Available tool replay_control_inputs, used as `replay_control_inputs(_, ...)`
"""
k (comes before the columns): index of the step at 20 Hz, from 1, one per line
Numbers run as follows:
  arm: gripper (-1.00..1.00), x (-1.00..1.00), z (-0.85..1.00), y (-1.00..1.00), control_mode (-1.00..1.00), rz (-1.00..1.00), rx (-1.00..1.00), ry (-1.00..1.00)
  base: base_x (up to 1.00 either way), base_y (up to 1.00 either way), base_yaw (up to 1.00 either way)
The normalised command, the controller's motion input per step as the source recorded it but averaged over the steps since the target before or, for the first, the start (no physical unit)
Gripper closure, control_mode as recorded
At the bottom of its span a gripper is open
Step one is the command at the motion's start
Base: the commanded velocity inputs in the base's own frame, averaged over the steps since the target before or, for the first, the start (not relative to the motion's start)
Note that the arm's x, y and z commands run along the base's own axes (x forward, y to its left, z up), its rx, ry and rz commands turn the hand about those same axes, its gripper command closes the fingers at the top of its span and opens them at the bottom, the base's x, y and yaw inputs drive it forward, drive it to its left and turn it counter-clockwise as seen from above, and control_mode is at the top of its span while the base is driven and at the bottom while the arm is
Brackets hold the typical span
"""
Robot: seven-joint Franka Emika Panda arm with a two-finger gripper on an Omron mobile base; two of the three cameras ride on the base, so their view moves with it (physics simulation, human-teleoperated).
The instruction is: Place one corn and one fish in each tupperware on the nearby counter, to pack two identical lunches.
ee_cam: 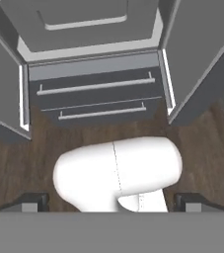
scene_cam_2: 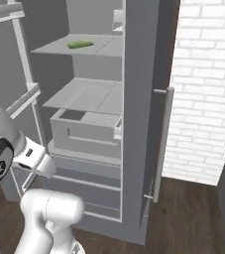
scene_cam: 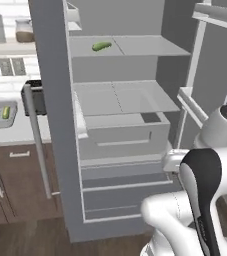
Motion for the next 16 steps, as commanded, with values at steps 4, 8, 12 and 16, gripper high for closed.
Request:
replay_control_inputs(4,-1.0,0.0,0.0,0.0,1.0,0.0,0.0,0.0,0.93,0.08,-0.03)
replay_control_inputs(8,-1.0,0.0,0.0,0.0,1.0,0.0,0.0,0.0,0.8,0.18,-0.05)
replay_control_inputs(12,-1.0,0.0,0.0,0.0,1.0,0.0,0.0,0.0,0.62,0.25,-0.05)
replay_control_inputs(16,-1.0,0.0,0.0,0.0,1.0,0.0,0.0,0.0,0.05,0.09,0.0)
